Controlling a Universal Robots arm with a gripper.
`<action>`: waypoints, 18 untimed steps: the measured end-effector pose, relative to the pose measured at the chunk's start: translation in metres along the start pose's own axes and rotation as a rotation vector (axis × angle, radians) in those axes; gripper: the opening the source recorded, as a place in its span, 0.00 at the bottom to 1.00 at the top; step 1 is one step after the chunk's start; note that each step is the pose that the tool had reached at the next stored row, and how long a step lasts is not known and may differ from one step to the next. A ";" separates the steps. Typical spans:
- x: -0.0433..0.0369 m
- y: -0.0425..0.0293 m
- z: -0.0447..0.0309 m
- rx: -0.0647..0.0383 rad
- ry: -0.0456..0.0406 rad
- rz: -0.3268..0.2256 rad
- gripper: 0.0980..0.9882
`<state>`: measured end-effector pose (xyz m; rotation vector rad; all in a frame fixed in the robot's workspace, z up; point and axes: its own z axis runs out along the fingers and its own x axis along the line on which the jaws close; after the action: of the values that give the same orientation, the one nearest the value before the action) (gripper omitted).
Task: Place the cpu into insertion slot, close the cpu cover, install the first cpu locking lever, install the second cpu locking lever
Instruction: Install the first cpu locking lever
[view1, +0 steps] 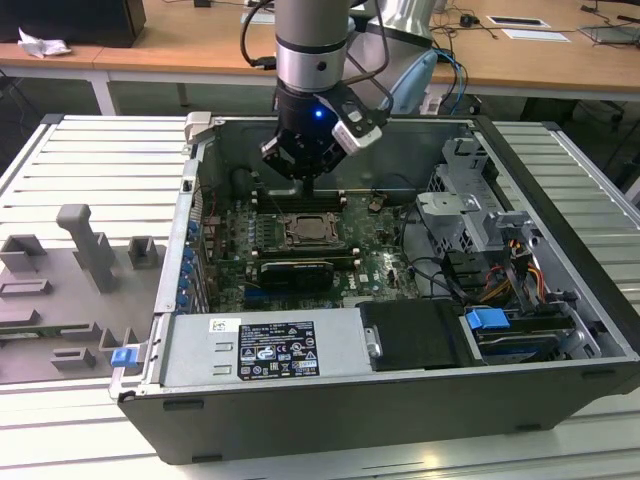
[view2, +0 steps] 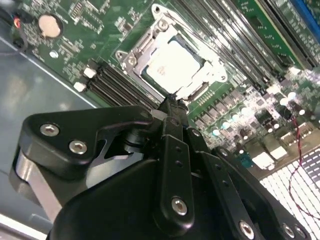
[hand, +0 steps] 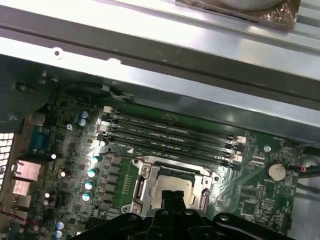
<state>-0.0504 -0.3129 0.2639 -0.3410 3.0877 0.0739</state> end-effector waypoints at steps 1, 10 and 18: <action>0.0022 0.0005 0.0000 0.000 -0.0005 0.000 0.01; 0.0104 0.0023 0.0011 0.001 -0.0046 0.072 0.01; 0.0217 0.0048 0.0011 0.002 -0.0059 0.101 0.01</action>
<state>-0.0726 -0.3129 0.2622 -0.1848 3.0972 0.0739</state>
